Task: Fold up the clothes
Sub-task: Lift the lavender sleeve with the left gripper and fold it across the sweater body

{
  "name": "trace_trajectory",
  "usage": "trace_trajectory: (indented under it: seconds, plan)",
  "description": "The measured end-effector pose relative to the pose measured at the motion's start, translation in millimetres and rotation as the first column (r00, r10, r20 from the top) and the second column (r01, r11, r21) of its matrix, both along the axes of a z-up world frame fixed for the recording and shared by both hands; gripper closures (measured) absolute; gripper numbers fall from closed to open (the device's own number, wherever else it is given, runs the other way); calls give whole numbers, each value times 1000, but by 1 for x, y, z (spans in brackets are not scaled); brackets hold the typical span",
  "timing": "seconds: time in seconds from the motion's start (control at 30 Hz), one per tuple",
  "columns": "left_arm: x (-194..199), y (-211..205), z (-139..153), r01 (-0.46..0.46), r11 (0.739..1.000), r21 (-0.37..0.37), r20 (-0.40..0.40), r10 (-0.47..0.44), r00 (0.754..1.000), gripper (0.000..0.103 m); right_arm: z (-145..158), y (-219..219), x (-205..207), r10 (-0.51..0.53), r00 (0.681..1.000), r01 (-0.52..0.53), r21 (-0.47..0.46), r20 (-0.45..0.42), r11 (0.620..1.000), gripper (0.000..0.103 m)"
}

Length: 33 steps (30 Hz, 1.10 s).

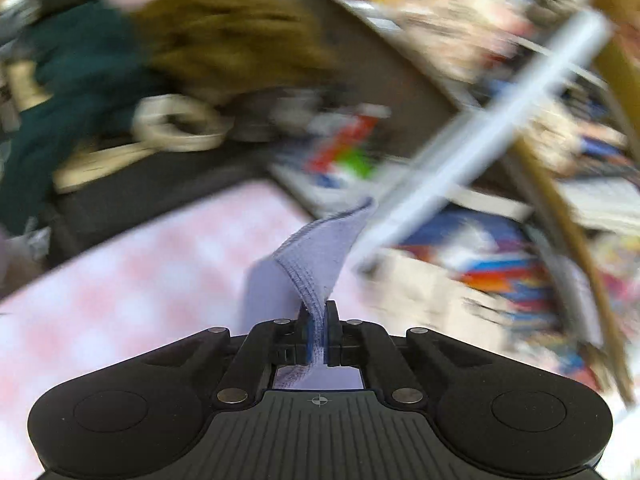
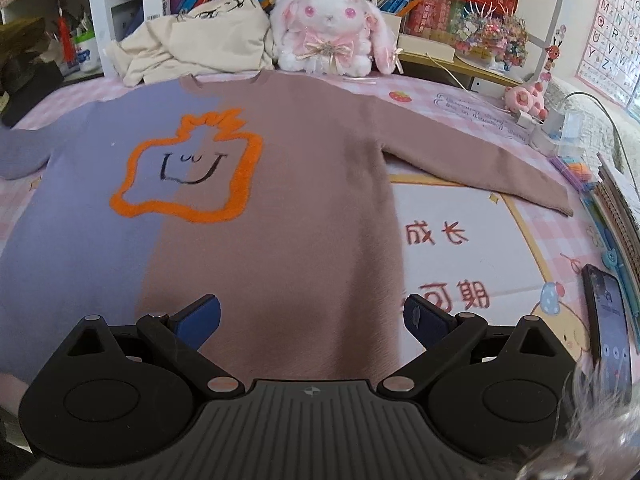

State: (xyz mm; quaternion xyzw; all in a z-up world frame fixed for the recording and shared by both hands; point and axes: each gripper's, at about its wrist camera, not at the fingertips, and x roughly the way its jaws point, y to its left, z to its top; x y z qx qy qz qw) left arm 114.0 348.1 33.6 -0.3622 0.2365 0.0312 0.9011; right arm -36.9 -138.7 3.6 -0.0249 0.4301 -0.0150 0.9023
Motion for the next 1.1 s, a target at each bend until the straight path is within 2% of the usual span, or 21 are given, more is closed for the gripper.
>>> trace_trajectory:
  seconds: [0.17,0.33,0.67,0.97,1.0,1.07,1.1]
  plan:
    - [27,-86,43,180,984,10,82,-180,980,100,1,-22,2,45,999,-46,36,3,998,4]
    - [49,-165,63,274,960,54,105,-278,955,99,0,-42,-1,111,994,-110,55,1,992,4]
    - [66,-263,36,319,941,110,-2,-321,947,99,-1,-73,-10,221,975,-220,67,3,973,4]
    - [75,-310,-3,314,935,165,-150,-291,945,98,2,-98,-15,239,971,-238,90,-5,967,4]
    - [75,-315,-5,319,932,172,-162,-293,942,94,2,-100,-15,240,971,-239,93,-6,967,4]
    - [72,-323,-4,339,925,173,-186,-308,933,74,1,-104,-16,244,970,-242,103,-9,965,4]
    - [67,-326,-2,343,922,178,-195,-309,931,54,1,-105,-16,246,969,-244,110,-9,964,4]
